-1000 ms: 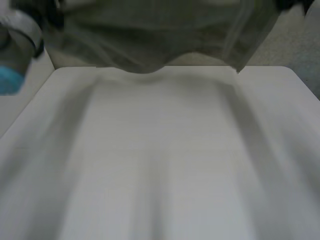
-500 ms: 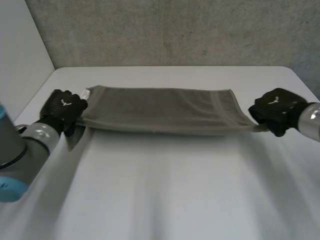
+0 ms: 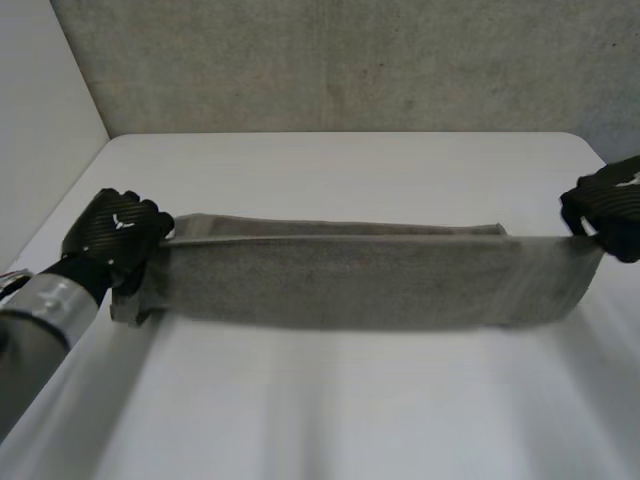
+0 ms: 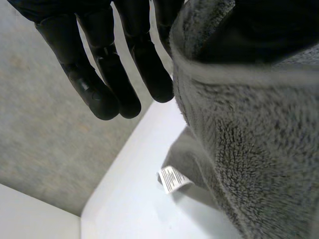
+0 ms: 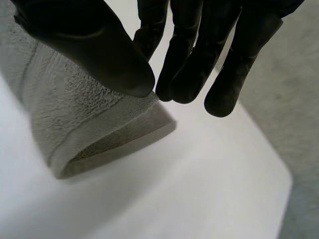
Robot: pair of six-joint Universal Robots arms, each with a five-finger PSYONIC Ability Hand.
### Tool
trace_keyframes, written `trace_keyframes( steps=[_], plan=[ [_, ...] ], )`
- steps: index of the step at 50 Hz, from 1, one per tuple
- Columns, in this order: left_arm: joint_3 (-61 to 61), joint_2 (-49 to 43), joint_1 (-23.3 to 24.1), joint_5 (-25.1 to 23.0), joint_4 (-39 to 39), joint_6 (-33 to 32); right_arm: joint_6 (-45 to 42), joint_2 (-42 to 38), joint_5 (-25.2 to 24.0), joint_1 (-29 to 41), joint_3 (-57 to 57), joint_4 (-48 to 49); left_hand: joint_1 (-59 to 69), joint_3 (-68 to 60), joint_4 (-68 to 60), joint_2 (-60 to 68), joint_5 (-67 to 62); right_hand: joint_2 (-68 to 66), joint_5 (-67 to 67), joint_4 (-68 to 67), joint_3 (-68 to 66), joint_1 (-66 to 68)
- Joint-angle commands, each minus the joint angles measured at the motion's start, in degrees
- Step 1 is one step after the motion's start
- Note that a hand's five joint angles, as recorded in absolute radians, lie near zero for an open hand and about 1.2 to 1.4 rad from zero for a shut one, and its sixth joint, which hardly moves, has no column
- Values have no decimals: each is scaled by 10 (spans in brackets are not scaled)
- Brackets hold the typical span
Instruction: Fold the towel.
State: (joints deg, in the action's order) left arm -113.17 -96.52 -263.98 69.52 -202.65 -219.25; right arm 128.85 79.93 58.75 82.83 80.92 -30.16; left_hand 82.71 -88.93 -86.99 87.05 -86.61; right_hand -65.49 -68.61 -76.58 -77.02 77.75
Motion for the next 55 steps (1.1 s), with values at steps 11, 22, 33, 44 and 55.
trace_keyframes(
  steps=[11,22,33,44,55],
  plan=[
    [334,-318,65,60,28,-2,101,-281,134,119,-220,79,-27,89,70,-70,166,-145,-14,-34,-30,23],
    [493,-447,88,93,64,-65,120,-381,196,158,-334,92,-90,153,133,-134,229,-145,-14,-34,-30,23],
    [530,-482,96,117,62,-98,122,-420,213,176,-357,144,-695,757,737,-738,834,-36,95,75,79,-86],
    [473,-407,109,111,69,-61,127,-333,211,199,-277,186,-725,787,768,-768,864,555,686,666,670,-677],
    [422,-327,110,48,77,49,127,-198,202,203,-115,251,-725,787,768,-768,864,555,686,666,670,-677]
  ],
)
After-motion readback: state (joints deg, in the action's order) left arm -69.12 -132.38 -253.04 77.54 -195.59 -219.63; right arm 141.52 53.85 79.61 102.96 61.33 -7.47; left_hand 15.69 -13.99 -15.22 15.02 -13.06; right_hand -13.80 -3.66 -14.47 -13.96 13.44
